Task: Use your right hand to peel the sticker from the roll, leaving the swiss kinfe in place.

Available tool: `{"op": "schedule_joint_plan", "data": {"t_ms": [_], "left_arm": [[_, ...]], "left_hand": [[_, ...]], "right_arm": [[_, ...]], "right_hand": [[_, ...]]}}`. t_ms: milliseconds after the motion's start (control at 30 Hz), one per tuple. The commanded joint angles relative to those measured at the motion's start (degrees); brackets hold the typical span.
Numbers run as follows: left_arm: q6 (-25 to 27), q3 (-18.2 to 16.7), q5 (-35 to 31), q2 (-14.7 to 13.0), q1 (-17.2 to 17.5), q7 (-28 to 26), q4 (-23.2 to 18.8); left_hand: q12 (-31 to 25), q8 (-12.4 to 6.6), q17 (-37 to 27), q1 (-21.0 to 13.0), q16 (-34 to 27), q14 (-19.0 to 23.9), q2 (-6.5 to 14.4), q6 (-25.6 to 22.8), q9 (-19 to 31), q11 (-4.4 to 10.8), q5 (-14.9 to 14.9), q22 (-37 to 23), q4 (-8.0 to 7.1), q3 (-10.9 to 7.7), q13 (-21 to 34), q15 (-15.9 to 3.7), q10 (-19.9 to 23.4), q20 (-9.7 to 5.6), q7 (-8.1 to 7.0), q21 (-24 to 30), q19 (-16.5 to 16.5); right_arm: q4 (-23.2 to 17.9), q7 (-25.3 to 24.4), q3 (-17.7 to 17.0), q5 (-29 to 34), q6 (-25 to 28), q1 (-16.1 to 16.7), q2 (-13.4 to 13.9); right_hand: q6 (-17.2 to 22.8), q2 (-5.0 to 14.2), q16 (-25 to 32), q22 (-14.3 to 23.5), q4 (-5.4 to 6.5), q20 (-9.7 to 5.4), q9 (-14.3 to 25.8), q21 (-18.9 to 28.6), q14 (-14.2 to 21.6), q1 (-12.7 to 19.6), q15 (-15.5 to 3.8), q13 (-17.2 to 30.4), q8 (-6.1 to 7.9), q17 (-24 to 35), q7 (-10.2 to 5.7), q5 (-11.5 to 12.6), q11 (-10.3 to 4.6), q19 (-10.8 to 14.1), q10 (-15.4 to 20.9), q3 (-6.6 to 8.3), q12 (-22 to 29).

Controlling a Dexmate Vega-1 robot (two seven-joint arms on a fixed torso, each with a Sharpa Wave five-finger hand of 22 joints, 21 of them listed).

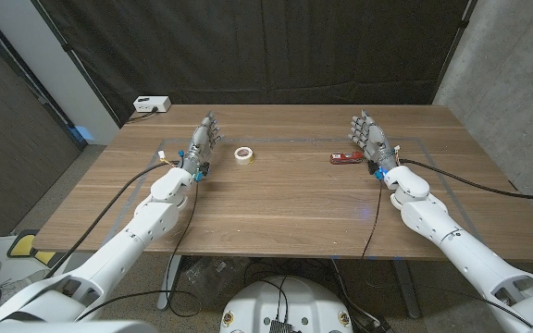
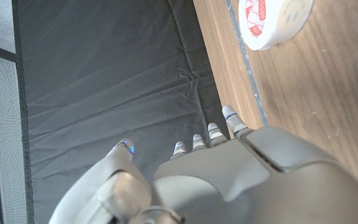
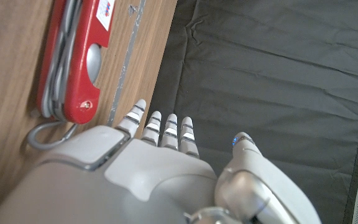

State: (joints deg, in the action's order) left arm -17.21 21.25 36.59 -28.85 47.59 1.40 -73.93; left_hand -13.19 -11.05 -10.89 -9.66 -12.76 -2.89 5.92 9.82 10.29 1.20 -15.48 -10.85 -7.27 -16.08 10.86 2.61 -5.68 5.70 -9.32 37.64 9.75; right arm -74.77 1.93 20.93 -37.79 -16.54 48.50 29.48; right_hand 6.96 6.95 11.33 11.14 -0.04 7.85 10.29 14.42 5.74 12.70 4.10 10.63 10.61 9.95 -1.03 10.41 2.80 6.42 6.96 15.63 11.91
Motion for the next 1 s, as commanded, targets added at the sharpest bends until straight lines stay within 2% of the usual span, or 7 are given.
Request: {"op": "schedule_joint_plan", "data": {"t_ms": [33,67,133,233,567,733,1000], "left_arm": [[-2.23,0.67,-2.24,0.27,-1.2,-0.3,1.63],[-2.39,1.0,-2.7,-0.15,-1.59,0.57,1.97],[-2.2,1.56,-3.51,-0.97,-2.21,1.78,2.17],[-1.59,2.36,-5.82,-2.36,-2.79,1.49,1.48],[-0.54,3.45,-10.67,-5.37,-3.56,0.21,-1.36],[-0.17,3.56,-12.09,-6.81,-3.61,0.24,-2.7],[0.21,3.79,-16.36,-10.61,-3.49,0.02,-6.0]], "left_hand": [[-6.47,-1.96,-2.83,-2.06,-3.97,11.25,1.78,-5.17,0.45,-3.45,0.37,-0.74,0.3,-1.58,2.41,-0.92,13.25,-0.9,1.96,2.33,-5.1],[-6.17,-2.18,-2.54,-4.56,-2.75,9.56,1.58,-6.82,0.46,-2.59,0.8,-0.52,2.02,-2.83,2.49,-1.22,12.46,-3.93,1.95,2.15,-4.94],[-4.1,-1.69,-1.51,-8.09,-0.45,5.66,1.17,-7.62,0.44,-1.79,2.1,-0.19,4.52,-4.44,1.95,-1.16,9.64,-5.17,1.34,1.11,-3.09],[-2.76,-1.08,-0.87,-9.79,0.73,3.5,0.7,-7.23,0.37,-1.11,2.97,-0.01,5.87,-5.03,1.5,-1.84,7.91,-5.74,-0.09,0.31,-1.84],[-2.21,-1.27,-0.55,-11.59,-0.1,5.98,0.05,-9.2,0.39,-1.11,4.18,-0.06,7.37,-5.48,1.03,-0.95,8.97,-1.2,1.41,-0.11,-1.92],[-2.39,-1.59,-0.55,-11.99,-0.32,6.79,0.01,-10.52,0.41,-1.26,4.35,-0.08,7.67,-5.62,0.97,-1.17,10.06,-1.69,2.12,-0.02,-2.47],[-2.55,-1.8,-0.57,-12.43,-0.65,7.95,0.17,-11.75,0.42,-1.14,4.5,-0.11,7.92,-5.85,0.91,-1.18,11.22,-0.43,2.31,0.05,-2.97]], "right_arm": [[-0.3,-0.29,-0.34,-0.22,0.39,0.41,0.25],[-0.36,-0.57,-0.19,0.37,0.27,0.42,0.45],[-0.18,-0.58,-0.13,0.65,-0.11,0.44,0.45],[-0.12,-0.72,0.0,1.13,-0.46,0.55,0.54],[-1.94,-1.61,-0.21,1.55,-0.49,1.78,1.26],[-3.09,-1.67,-0.41,1.56,-0.62,2.5,1.75],[-5.27,-2.4,-0.59,1.65,-0.39,3.91,2.34]], "right_hand": [[-1.22,0.18,4.58,1.29,-0.13,-1.59,0.27,4.74,18.0,0.04,-2.88,0.69,0.45,1.09,0.67,0.3,3.64,10.47,10.19,1.4,3.91],[-0.96,-0.09,3.34,1.35,-0.63,-2.52,0.27,4.46,15.96,0.52,-2.54,0.73,0.57,1.0,0.84,0.35,3.64,9.55,10.3,1.65,3.84],[-0.8,-0.56,0.43,1.33,-1.76,-3.17,0.27,4.11,10.9,1.55,-1.77,0.68,0.56,0.75,0.79,0.41,2.81,8.58,7.31,2.19,2.36],[-0.88,-0.74,-0.48,1.28,-2.62,-3.59,0.27,4.13,9.28,2.44,-1.46,0.62,0.5,0.52,0.34,0.49,2.03,8.72,5.46,2.58,1.5],[1.26,-0.65,-0.25,1.1,-3.21,-1.72,0.31,2.55,9.75,2.73,0.73,0.54,1.15,0.62,0.46,0.51,2.58,5.14,6.86,2.98,1.85],[2.21,-0.51,0.0,1.09,-3.11,-1.36,0.32,2.46,10.4,2.49,0.74,0.55,1.39,0.72,0.65,0.5,2.89,5.01,7.9,3.04,2.2],[2.82,-0.34,0.25,1.1,-2.99,-1.11,0.34,2.46,11.19,2.26,0.56,0.55,1.47,0.81,0.62,0.51,2.95,5.07,8.52,3.11,2.38]]}}
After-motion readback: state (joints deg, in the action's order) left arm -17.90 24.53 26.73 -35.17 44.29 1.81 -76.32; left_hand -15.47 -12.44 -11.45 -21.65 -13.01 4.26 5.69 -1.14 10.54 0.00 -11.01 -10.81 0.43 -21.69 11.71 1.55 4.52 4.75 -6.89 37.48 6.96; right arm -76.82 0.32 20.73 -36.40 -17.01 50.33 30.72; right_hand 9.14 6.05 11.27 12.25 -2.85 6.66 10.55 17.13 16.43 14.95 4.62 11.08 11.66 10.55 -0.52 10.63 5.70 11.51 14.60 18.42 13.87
